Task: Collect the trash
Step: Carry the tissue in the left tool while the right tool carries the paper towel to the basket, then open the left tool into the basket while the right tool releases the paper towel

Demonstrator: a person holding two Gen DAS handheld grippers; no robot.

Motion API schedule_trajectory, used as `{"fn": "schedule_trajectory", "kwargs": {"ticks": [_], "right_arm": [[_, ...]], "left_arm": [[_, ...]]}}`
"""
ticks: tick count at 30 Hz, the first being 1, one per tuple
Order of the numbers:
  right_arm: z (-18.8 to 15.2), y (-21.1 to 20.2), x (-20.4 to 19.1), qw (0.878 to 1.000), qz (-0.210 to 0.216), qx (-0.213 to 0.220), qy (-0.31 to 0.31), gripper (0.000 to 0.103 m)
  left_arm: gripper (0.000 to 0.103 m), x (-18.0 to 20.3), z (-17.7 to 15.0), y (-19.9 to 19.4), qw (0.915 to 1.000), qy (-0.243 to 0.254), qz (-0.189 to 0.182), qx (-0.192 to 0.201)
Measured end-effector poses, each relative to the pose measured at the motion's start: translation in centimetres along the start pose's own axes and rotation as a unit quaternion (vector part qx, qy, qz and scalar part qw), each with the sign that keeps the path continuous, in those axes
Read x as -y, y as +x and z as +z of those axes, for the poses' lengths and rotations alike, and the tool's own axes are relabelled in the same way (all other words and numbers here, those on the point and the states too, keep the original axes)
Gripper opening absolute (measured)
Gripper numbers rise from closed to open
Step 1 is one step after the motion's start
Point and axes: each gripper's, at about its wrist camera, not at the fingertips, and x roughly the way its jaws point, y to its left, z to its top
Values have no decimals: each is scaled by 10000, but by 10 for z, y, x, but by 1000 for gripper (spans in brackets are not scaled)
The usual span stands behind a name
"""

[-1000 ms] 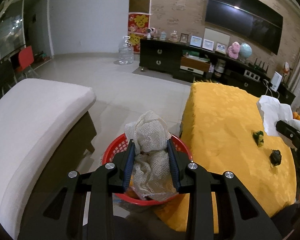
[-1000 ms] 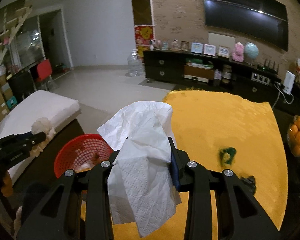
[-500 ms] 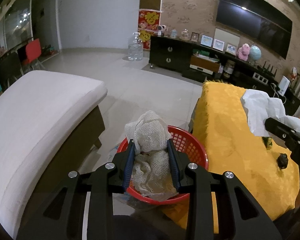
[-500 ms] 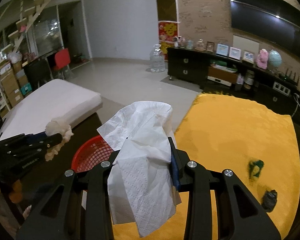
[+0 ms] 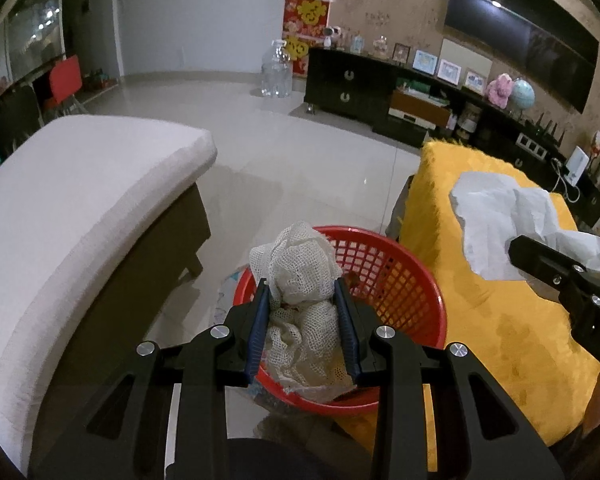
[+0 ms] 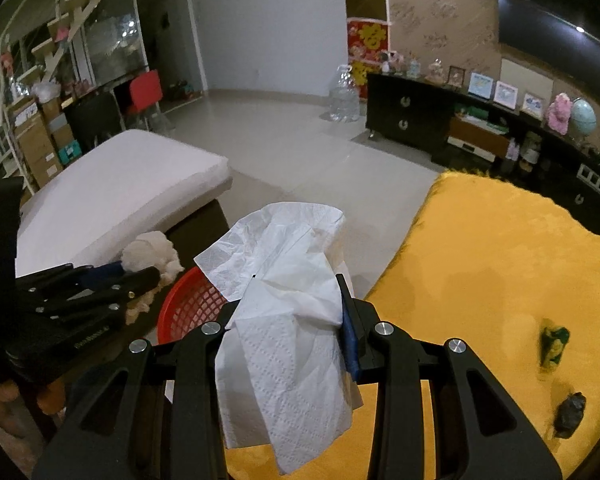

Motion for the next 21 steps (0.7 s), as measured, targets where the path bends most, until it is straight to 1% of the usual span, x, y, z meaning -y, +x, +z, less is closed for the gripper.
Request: {"fn": "schedule_trajectory", "kwargs": {"ticks": [3, 10, 15, 17, 18, 21], "right_arm": [[-2, 15, -3, 9999, 63, -150, -27, 34], [-7, 46, -12, 9986, 208, -491, -24, 35], [-10, 64, -16, 9973, 270, -680, 2, 36], [-10, 70, -17, 9969, 286, -733, 8, 37], [-11, 72, -17, 9967, 297, -761, 19, 40], [-10, 79, -15, 9960, 328, -829, 42, 41]], "left_arm": [[31, 0, -3, 14, 9998, 27, -27, -181], [31, -3, -7, 37, 9990, 68, -55, -434], [31, -7, -10, 44, 9985, 34, -97, -529], [31, -7, -10, 47, 9983, 11, -129, -573], [31, -8, -9, 48, 9982, 0, -141, -589], [32, -8, -8, 50, 9979, -35, -175, -615]]}}
